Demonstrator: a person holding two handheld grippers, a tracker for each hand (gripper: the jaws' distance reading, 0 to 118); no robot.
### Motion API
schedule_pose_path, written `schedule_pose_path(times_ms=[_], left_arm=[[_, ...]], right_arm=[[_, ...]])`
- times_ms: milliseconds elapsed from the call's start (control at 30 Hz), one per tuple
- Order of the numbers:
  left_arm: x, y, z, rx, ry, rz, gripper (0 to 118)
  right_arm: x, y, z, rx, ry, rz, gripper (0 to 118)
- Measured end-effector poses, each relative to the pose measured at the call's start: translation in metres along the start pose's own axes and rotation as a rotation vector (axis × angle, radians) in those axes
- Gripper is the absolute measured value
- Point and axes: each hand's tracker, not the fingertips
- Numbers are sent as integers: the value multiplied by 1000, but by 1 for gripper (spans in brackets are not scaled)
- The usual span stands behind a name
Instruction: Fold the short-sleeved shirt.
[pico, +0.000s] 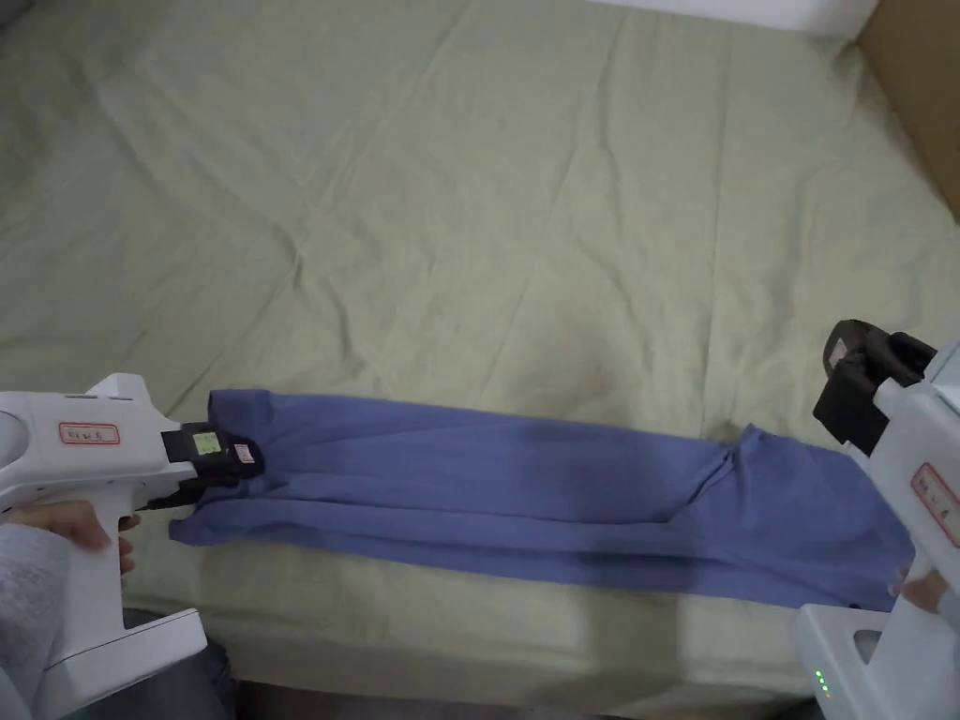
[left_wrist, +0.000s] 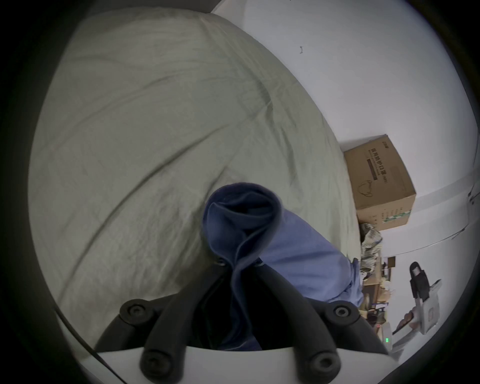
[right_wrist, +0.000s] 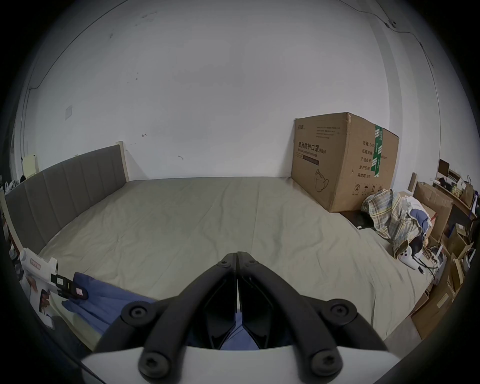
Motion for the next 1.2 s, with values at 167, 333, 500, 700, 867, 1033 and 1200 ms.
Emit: schedule_pose_path(times_ms=[167, 333, 500, 700, 867, 1033, 1200], left_arm=[[34, 14, 28, 43, 132, -159, 3], [129, -6, 73, 115, 235, -457, 3], [205, -30, 74, 47, -60, -441, 3], [262, -63, -8, -50, -49, -498, 3], [287, -95, -99, -135, 33, -483, 11], [296, -122, -146, -270, 38, -525, 90], [303, -109, -112, -160, -90, -521, 92]], right_arm=[[0, 2, 4, 13, 16, 5, 0], [5, 4, 16, 51, 23, 3, 0], [23, -4, 28, 71, 7, -33, 0], [54, -18, 42, 65, -47, -71, 0], [77, -27, 52, 59, -102, -102, 0], [92, -33, 54, 34, -147, -102, 0], [96, -39, 53, 14, -163, -96, 0]])
